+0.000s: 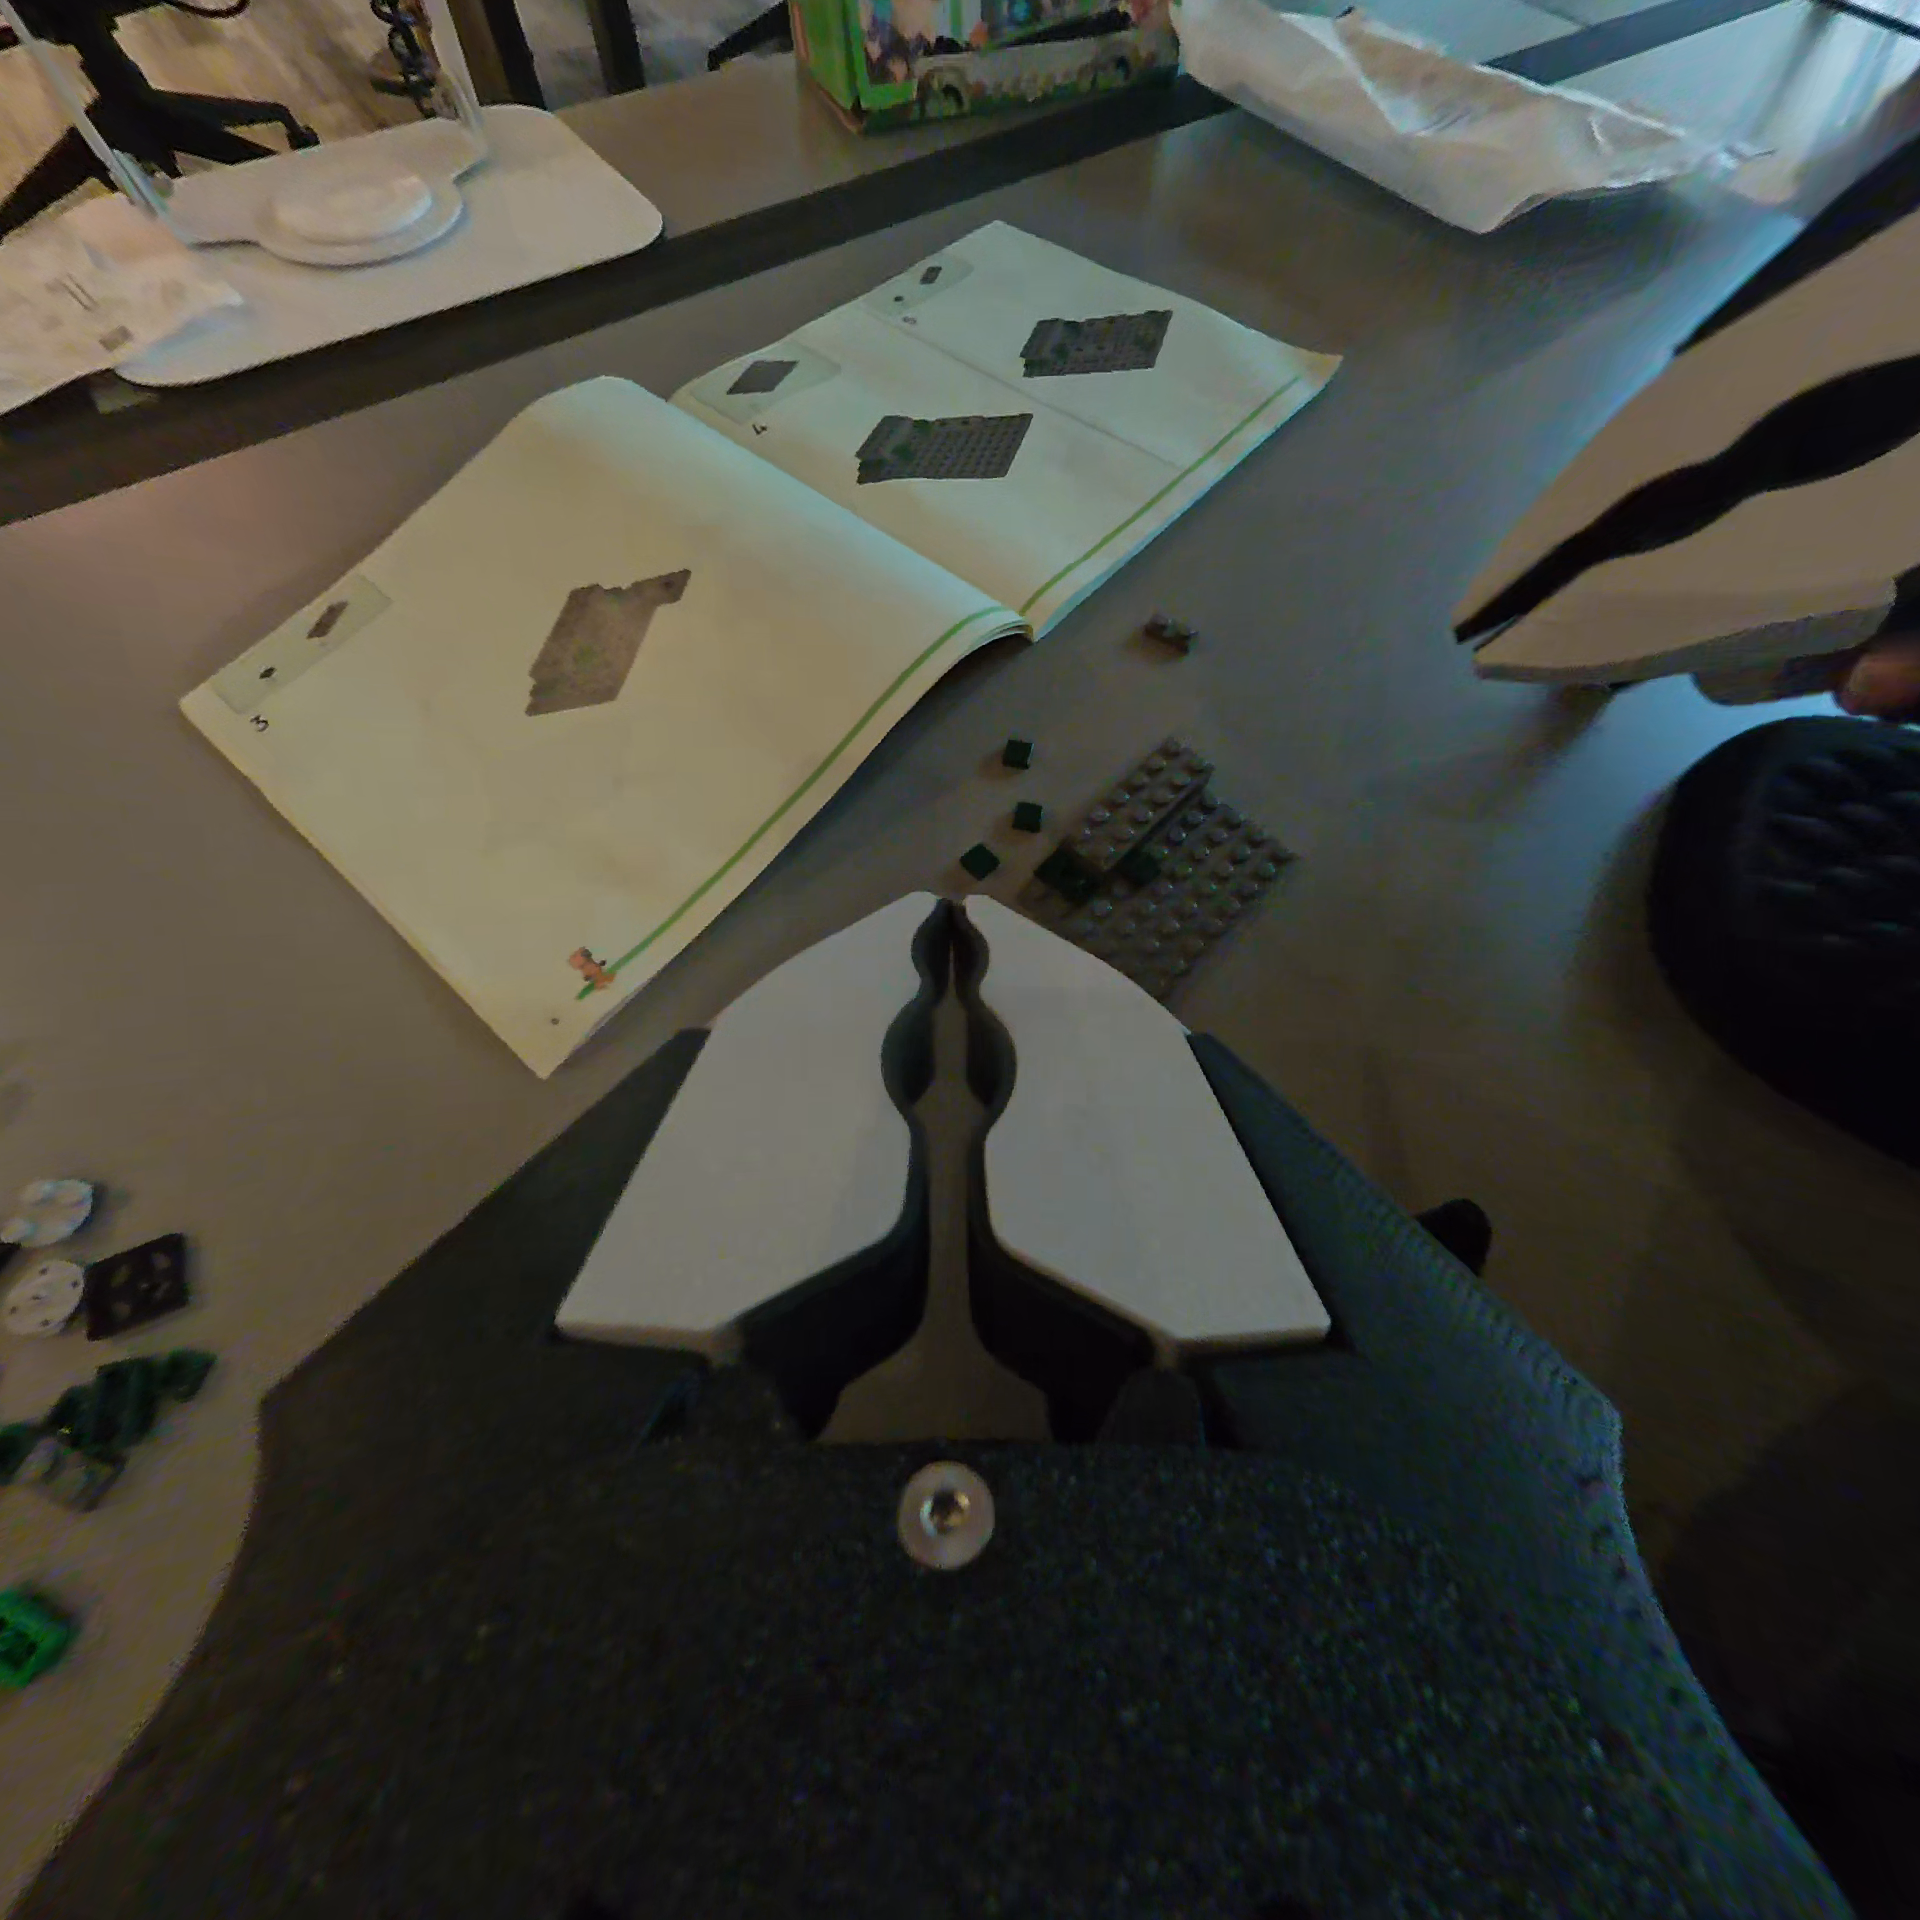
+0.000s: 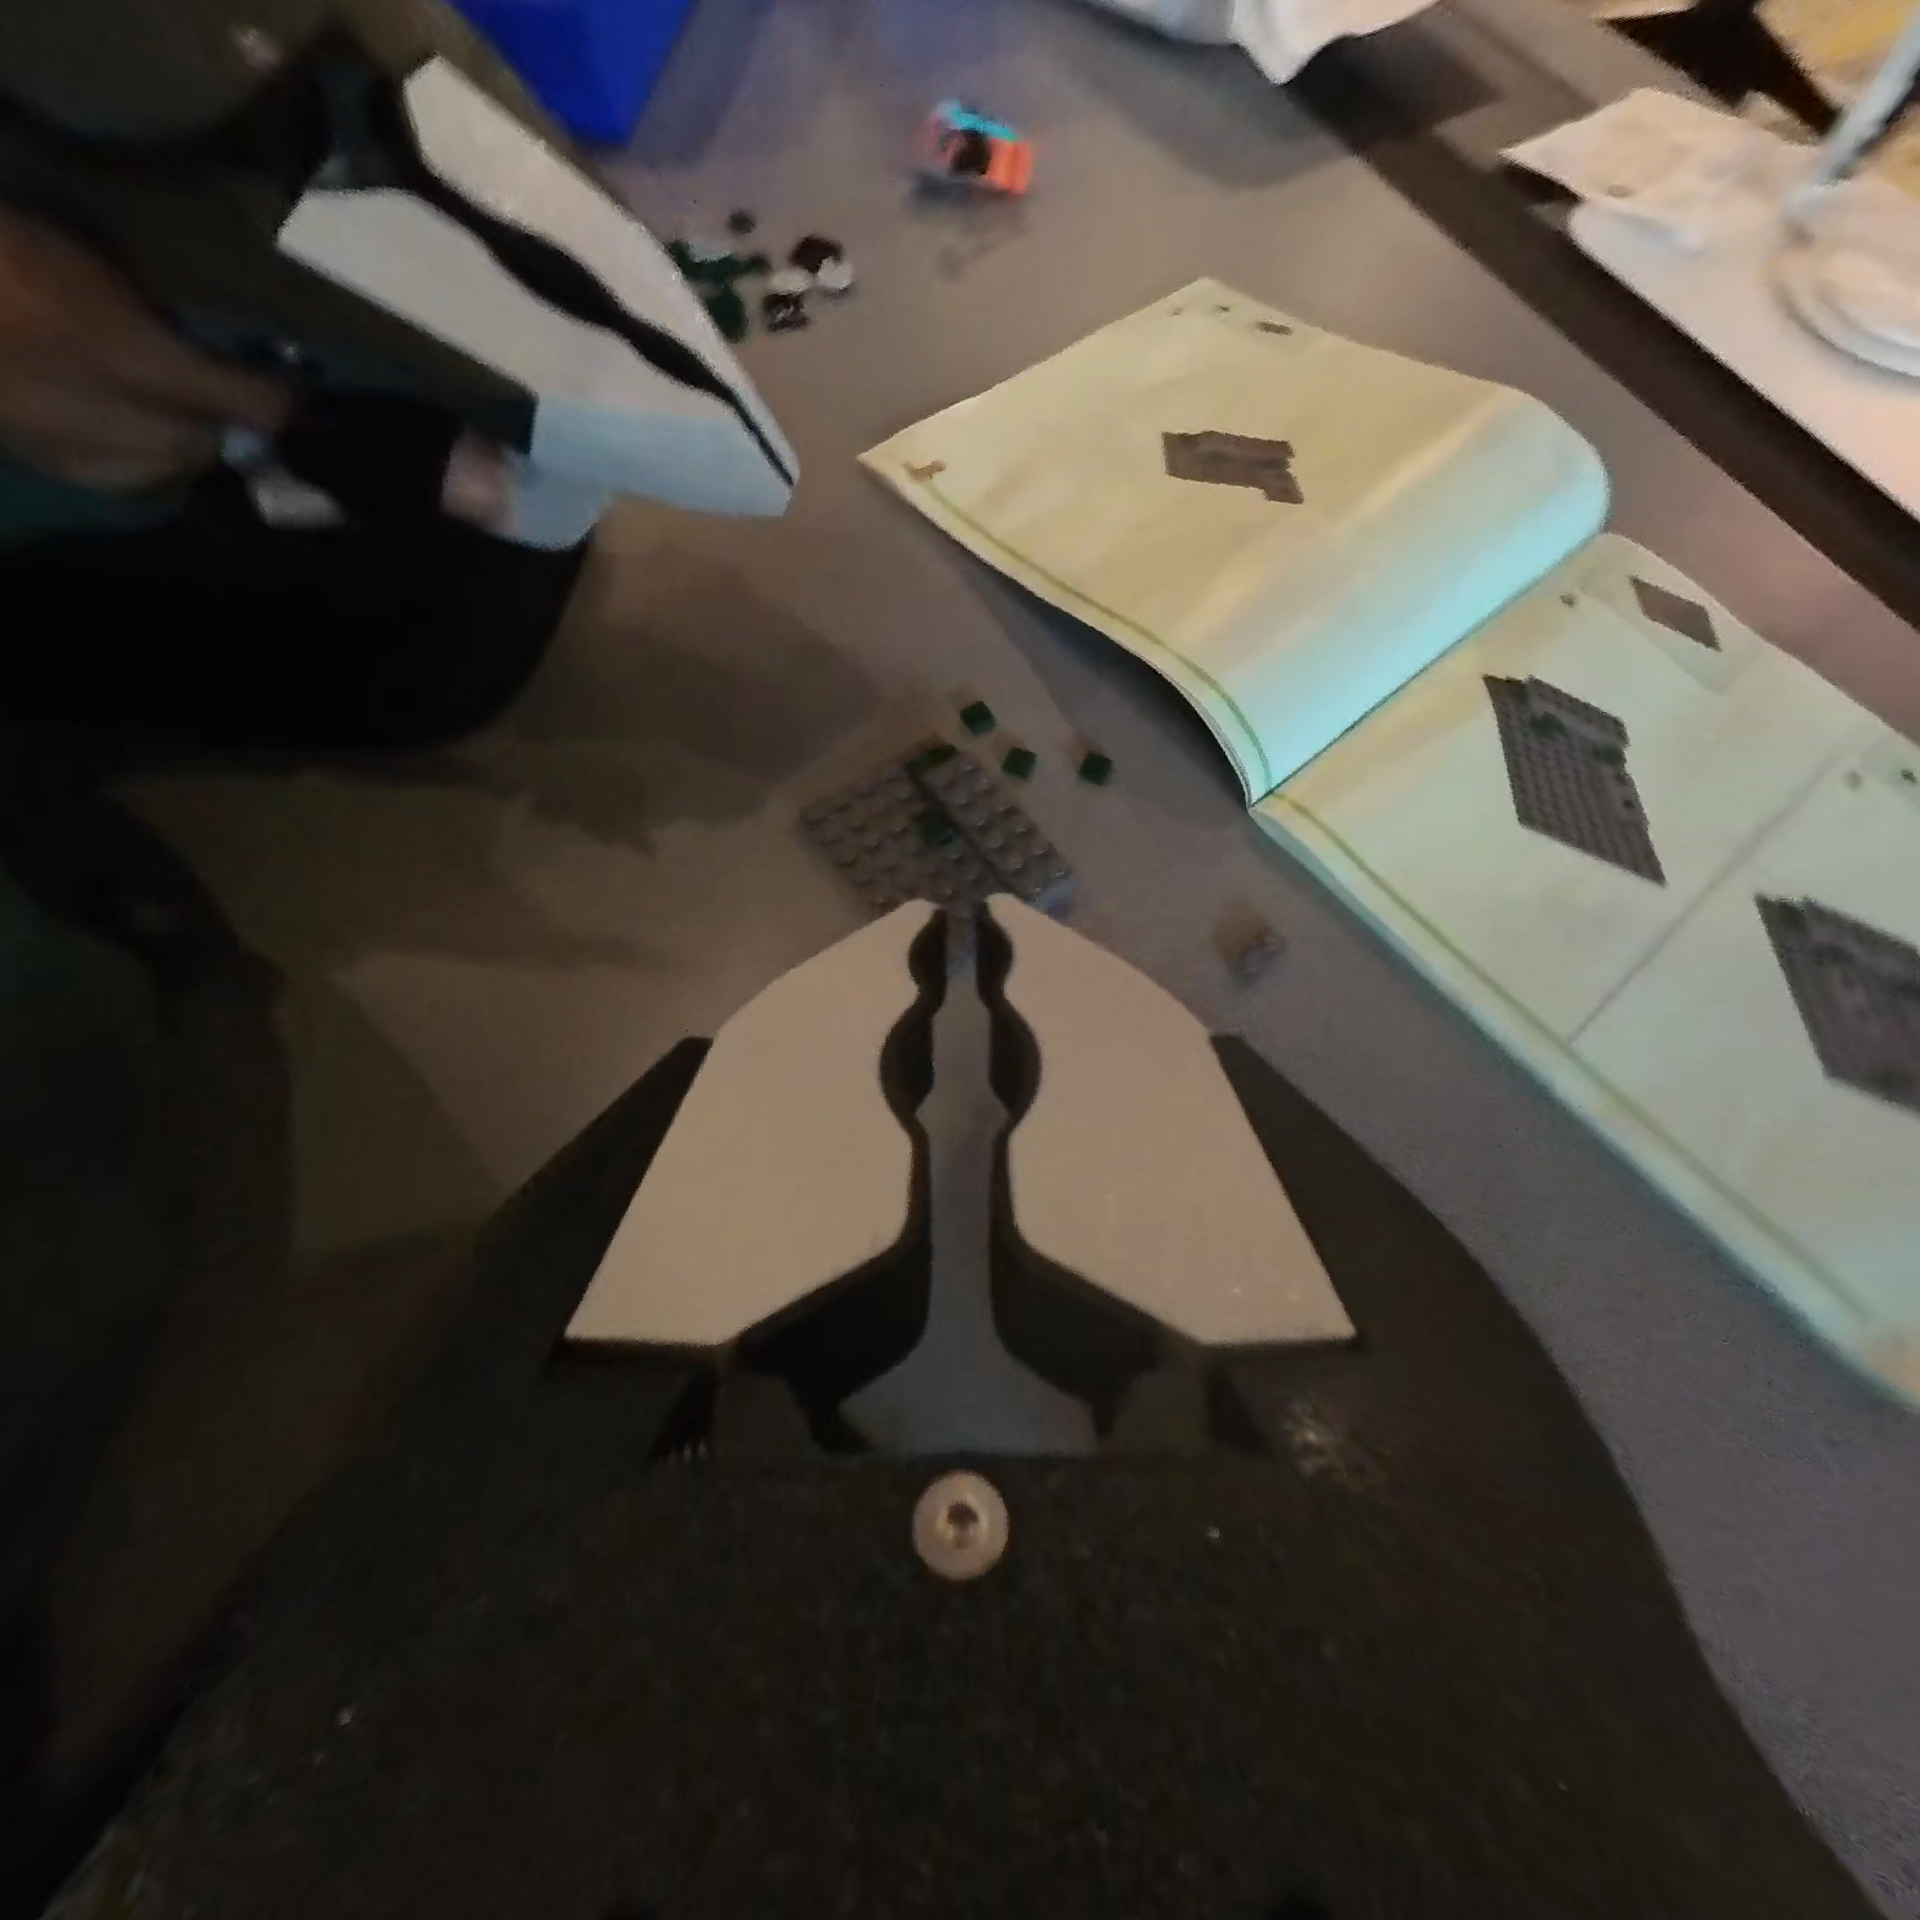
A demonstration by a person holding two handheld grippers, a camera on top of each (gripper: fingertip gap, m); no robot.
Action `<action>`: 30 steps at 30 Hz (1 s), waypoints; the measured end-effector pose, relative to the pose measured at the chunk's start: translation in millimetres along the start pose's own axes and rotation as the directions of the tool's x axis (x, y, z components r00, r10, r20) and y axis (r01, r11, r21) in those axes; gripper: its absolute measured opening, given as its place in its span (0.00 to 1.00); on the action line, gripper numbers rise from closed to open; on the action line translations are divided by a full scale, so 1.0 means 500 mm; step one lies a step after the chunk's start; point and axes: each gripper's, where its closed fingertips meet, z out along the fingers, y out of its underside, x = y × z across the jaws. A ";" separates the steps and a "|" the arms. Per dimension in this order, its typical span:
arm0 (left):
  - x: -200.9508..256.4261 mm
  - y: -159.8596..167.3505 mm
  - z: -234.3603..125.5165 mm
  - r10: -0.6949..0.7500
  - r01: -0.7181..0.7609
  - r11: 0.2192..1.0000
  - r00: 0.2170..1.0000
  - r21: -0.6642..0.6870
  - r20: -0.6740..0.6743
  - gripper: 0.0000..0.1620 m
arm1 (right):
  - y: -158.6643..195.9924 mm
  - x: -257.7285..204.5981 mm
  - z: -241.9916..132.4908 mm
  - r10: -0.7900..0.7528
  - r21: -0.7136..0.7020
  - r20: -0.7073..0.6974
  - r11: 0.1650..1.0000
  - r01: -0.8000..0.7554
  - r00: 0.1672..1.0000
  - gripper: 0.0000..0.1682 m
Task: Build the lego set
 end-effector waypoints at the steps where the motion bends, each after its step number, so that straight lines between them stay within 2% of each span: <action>1: 0.002 0.001 0.001 0.000 0.000 1.000 1.000 -0.002 -0.002 0.00 | -0.002 0.000 0.000 0.021 0.008 -0.023 1.000 -0.021 1.000 0.01; 10: -0.023 0.007 0.018 0.011 -0.011 1.000 1.000 -0.009 0.004 0.00 | -0.013 -0.001 0.044 0.151 0.084 -0.145 0.987 -0.140 0.978 0.00; 14: -0.049 -0.001 0.031 0.020 -0.020 1.000 1.000 -0.016 -0.005 0.00 | -0.024 -0.001 0.075 0.174 0.119 -0.148 0.980 -0.157 0.974 0.00; 19: -0.103 -0.032 0.050 0.074 -0.074 0.997 0.997 -0.018 -0.010 0.00 | -0.029 0.011 0.077 0.180 0.139 -0.148 0.977 -0.159 0.973 0.00; 24: -0.167 -0.061 0.102 0.077 -0.082 0.995 0.994 -0.057 -0.074 0.00 | -0.032 0.015 0.068 0.194 0.178 -0.140 0.970 -0.168 0.971 0.00; 30: -0.217 -0.063 0.164 0.104 -0.124 0.980 0.986 -0.154 -0.127 0.00 | -0.026 0.024 0.070 0.208 0.179 -0.123 0.966 -0.185 0.970 0.00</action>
